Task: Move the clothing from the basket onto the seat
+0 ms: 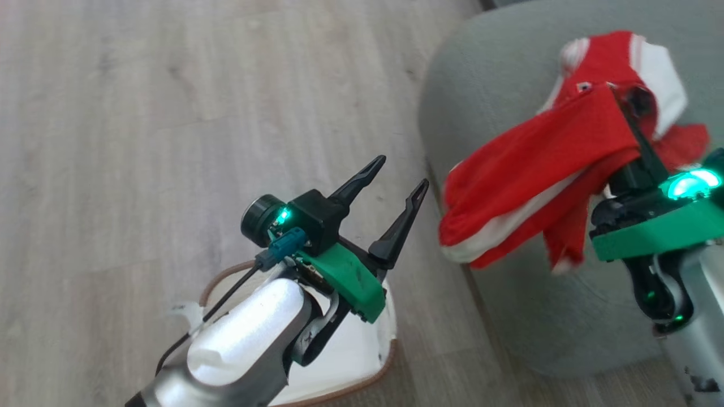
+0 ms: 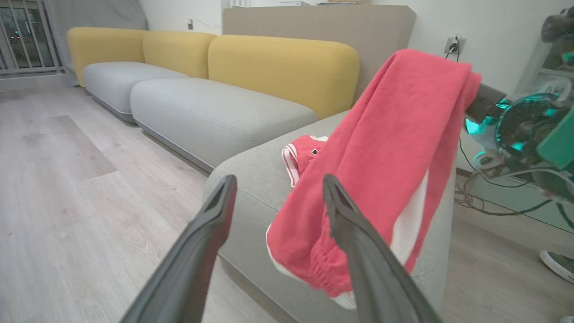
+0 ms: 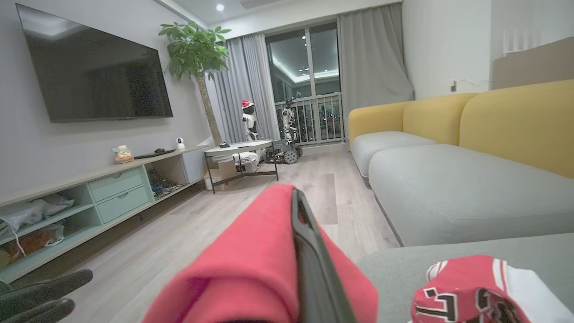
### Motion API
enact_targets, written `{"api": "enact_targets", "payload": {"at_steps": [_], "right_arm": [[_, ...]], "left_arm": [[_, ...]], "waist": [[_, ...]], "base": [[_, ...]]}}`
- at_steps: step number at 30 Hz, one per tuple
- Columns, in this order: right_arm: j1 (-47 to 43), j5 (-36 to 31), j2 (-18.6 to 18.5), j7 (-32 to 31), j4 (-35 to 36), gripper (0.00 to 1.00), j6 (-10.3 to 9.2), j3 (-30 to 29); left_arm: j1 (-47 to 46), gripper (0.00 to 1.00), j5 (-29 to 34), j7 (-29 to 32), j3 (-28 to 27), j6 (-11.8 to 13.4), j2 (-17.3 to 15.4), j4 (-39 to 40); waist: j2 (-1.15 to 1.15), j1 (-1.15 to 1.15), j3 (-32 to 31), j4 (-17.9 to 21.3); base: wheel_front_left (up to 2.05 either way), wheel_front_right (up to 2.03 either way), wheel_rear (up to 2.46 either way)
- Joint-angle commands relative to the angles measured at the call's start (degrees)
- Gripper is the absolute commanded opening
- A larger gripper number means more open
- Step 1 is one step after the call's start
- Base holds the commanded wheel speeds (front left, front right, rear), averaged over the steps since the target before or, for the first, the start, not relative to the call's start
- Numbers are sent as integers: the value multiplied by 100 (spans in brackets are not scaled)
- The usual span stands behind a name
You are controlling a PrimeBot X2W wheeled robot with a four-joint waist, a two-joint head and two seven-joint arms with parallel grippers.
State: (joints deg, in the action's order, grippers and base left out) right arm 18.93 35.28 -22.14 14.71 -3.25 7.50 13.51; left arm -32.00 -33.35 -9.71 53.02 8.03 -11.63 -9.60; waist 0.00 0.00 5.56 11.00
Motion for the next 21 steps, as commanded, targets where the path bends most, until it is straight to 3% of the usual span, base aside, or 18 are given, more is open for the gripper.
{"api": "enact_targets", "payload": {"at_steps": [1, 21], "right_arm": [[31, -16, -137, 29, 285, 0, -1, -17], [-281, -23, -206, 29, 887, 0, -1, -380]], "left_arm": [[-331, 100, 64, -59, -215, -9, -40, 130], [-613, 100, 190, -290, -102, -177, 63, -473]], "waist": [[0, 0, 111, 265], [0, 0, 329, 1597]], "base": [[0, 0, 0], [0, 0, 0]]}}
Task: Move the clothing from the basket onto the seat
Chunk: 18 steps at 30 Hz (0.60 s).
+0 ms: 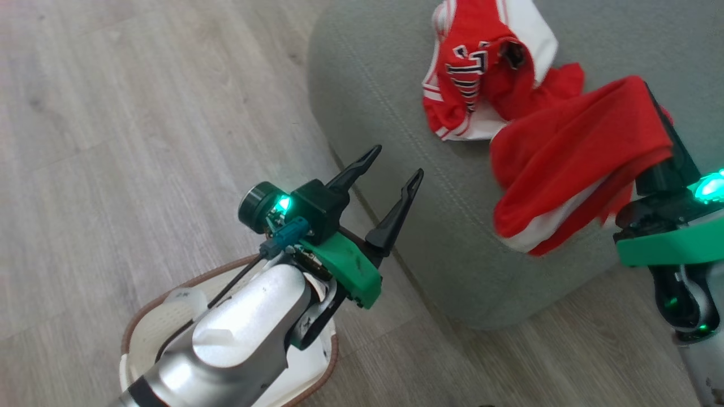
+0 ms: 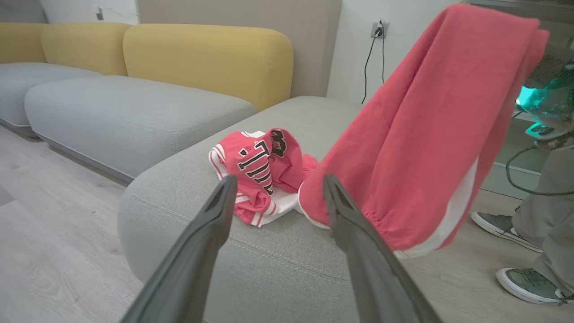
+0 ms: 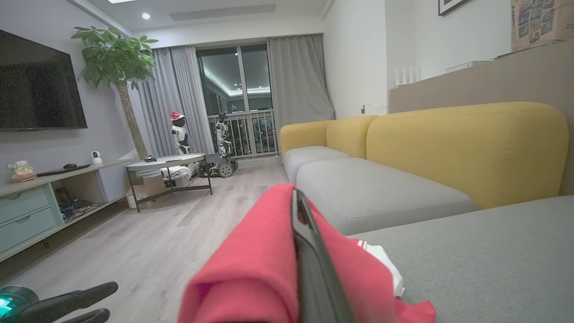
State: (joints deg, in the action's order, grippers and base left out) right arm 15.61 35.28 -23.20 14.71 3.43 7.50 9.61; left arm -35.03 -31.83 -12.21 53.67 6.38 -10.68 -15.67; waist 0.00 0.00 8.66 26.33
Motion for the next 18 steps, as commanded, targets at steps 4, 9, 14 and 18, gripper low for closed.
{"api": "enact_targets", "payload": {"at_steps": [4, 9, 14, 18], "right_arm": [[75, -11, -129, 29, 299, 0, -1, -28], [326, -8, -302, 29, 301, 0, -1, -44], [723, -156, -581, 29, 139, 0, -1, -138], [1198, -212, -851, 29, -87, 0, -1, -254]], "left_arm": [[-328, 100, 23, -64, -156, -34, 6, 46], [-365, 100, 19, -83, -133, -47, 49, -12], [-436, 100, 28, -69, -114, -50, 85, -49], [-535, 100, 64, -30, -100, -14, 106, -90]], "waist": [[0, 0, 23, 147], [0, 0, 94, 152], [0, 0, 242, 37], [0, 0, 458, -132]], "base": [[0, 0, 0], [0, 0, 0], [0, 0, 0], [0, 0, 0]]}}
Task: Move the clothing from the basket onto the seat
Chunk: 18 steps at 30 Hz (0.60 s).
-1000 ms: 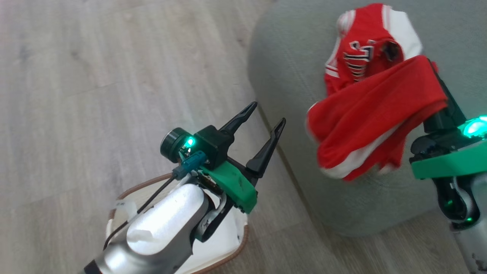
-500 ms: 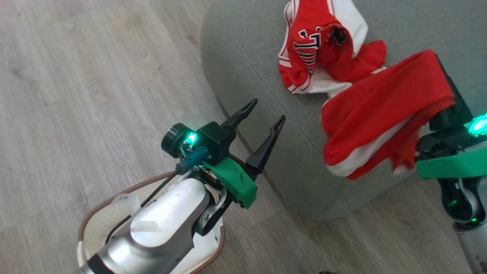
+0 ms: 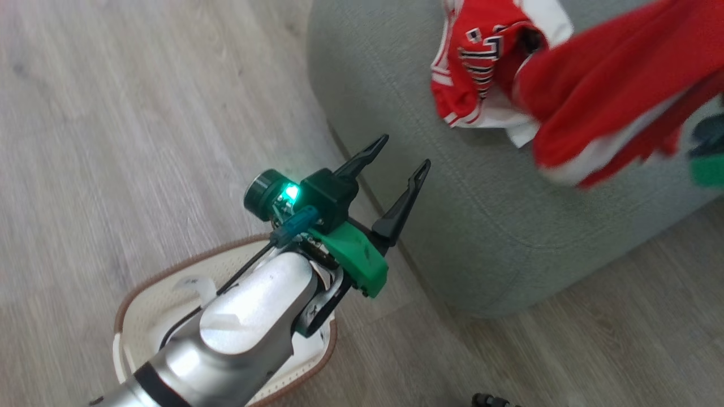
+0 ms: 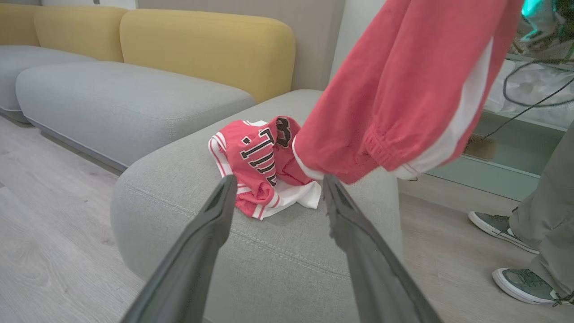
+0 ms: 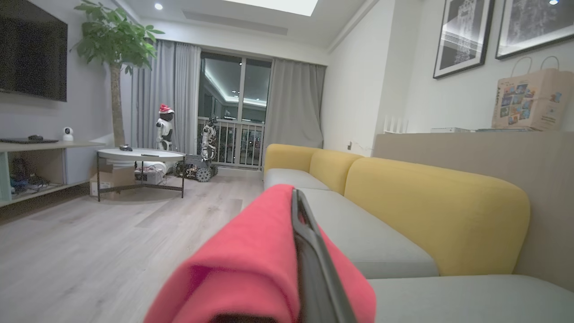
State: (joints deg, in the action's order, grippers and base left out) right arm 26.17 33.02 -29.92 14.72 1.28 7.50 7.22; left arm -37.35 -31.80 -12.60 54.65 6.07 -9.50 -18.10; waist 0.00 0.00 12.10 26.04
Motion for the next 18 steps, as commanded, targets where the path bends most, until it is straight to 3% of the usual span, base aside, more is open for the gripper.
{"api": "enact_targets", "payload": {"at_steps": [1, 13, 18], "right_arm": [[273, 24, -269, 28, 32, 0, -1, -51], [1679, 264, -1265, 28, -1921, 0, -1, -706], [2256, 113, -1511, 28, -2714, 0, -1, -549]], "left_arm": [[-335, 100, 74, 26, -184, 19, -3, 146], [-893, 100, 372, 326, -5, 123, 121, 174], [-1120, 100, 498, 481, 57, 192, 153, 226]], "waist": [[0, 0, 184, -159], [0, 0, 1237, -897], [0, 0, 1695, -1123]], "base": [[0, 0, 0], [0, 0, 0], [0, 0, 0]]}}
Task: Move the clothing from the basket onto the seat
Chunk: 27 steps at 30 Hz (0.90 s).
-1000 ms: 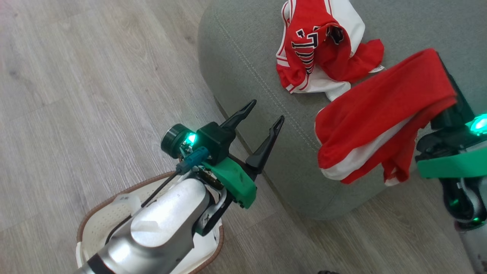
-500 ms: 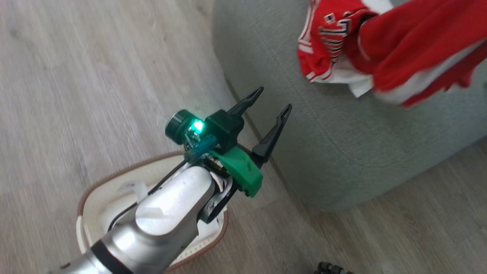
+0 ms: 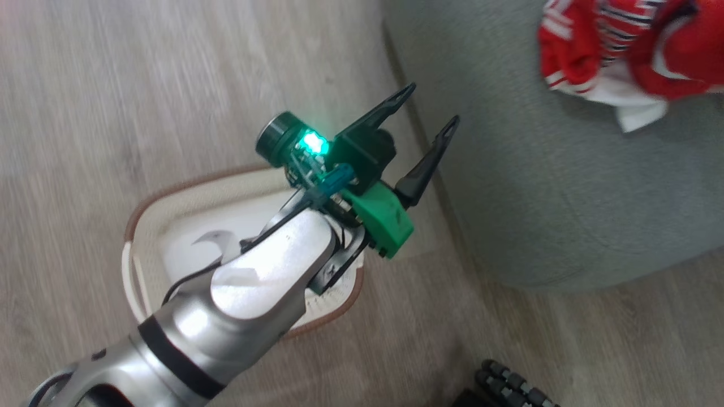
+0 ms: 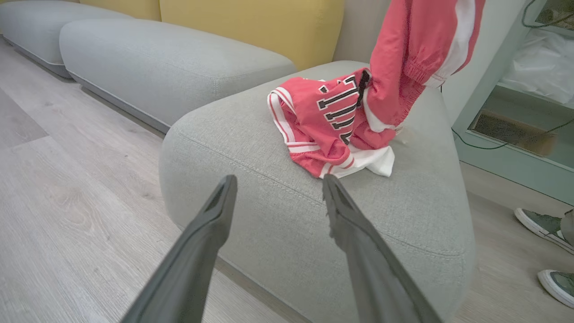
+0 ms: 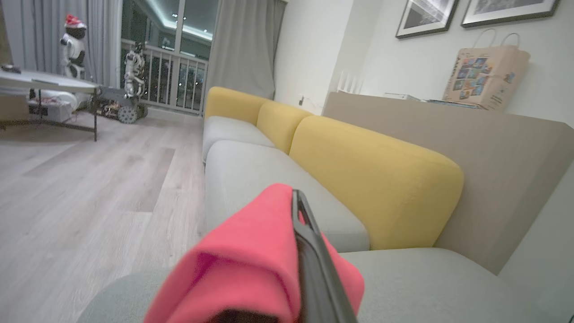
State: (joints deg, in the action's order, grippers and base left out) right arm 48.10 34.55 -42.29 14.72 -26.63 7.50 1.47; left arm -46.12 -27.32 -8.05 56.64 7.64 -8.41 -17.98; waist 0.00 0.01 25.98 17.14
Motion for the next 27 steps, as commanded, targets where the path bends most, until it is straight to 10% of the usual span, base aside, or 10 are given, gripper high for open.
{"api": "enact_targets", "payload": {"at_steps": [1, 11, 17, 25, 26, 27], "right_arm": [[179, -77, -302, 28, -93, 0, -1, 131], [1129, 84, -244, -138, -1784, 0, -1, 2222], [1390, 1106, -484, -1565, -1995, 0, -1, 4165], [1729, 2002, -778, -2139, -2035, 0, -1, 5150], [1775, 2079, -797, -2154, -2053, 8, -1, 5255], [1815, 2149, -810, -2167, -2064, 41, -1, 5361]], "left_arm": [[-289, 100, 74, 46, -126, 44, 62, 222], [-499, 100, 127, -67, -42, 83, 270, 71], [-480, 100, 50, -211, -59, 97, 322, -46], [-402, 100, -37, -326, -80, 98, 327, -133], [-387, 100, -52, -344, -87, 96, 323, -143], [-371, 100, -69, -360, -97, 94, 316, -153]], "waist": [[0, -1, 394, -276], [0, -1, 763, -650], [0, -1, 671, -778], [0, -1, 450, -788], [0, -1, 405, -781], [0, -1, 355, -768]], "base": [[0, 0, 0], [0, 0, 0], [0, 0, 0], [0, 0, 0], [0, 0, 0], [0, 0, 0]]}}
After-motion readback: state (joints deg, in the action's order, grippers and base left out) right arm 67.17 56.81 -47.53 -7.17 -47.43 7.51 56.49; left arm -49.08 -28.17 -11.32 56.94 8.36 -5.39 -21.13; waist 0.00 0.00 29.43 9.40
